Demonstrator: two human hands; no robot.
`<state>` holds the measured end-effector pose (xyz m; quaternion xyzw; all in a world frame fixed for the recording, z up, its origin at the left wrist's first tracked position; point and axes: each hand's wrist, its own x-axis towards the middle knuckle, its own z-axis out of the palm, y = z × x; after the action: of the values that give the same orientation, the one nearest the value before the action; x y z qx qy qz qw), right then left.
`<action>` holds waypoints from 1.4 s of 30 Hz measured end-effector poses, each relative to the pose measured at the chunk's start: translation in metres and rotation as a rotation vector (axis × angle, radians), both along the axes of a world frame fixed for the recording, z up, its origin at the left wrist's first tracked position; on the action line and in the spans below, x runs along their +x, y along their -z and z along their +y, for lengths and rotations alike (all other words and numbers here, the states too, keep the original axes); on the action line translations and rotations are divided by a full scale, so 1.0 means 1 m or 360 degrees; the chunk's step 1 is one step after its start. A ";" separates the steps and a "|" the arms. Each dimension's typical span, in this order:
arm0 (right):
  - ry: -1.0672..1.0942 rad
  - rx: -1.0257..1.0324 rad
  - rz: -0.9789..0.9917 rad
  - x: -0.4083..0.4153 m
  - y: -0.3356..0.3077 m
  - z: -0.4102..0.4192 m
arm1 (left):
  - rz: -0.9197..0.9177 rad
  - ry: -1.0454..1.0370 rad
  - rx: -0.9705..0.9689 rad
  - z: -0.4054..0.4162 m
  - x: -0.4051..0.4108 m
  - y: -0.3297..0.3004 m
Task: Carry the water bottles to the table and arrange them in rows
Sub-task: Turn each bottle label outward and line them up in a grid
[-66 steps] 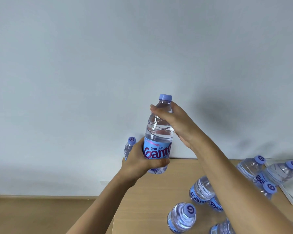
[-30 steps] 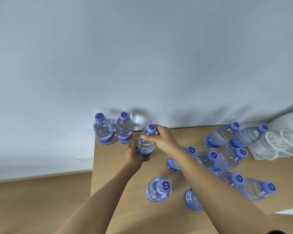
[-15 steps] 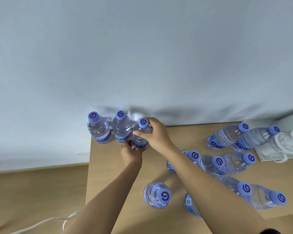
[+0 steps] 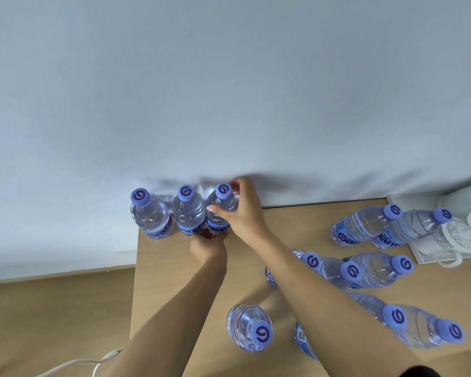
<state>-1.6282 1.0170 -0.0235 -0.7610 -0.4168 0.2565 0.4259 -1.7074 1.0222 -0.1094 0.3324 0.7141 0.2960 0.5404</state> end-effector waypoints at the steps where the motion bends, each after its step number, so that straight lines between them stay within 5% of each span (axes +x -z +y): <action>1: 0.0014 -0.0003 0.0006 0.001 0.001 0.001 | -0.0006 -0.0007 -0.0013 0.000 0.001 0.000; 11: -0.0041 -0.0143 0.0029 0.001 -0.003 -0.004 | -0.0149 0.0362 -0.0250 -0.003 -0.016 -0.014; 25: -0.0139 -0.0425 -0.0022 0.049 -0.082 -0.087 | -0.0405 0.1192 0.0066 -0.033 -0.015 -0.096; 34: -0.0065 -0.0359 0.0107 0.042 -0.062 -0.143 | -0.0310 0.1098 0.0188 -0.057 -0.009 -0.114; 42: 0.0388 -0.0094 0.0233 0.031 -0.024 -0.159 | -0.0315 0.0856 0.0187 -0.076 -0.020 -0.121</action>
<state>-1.5972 0.8581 0.0000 -0.7974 -0.2812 0.2698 0.4607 -1.7272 0.9467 0.0113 0.5100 0.5258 0.2139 0.6463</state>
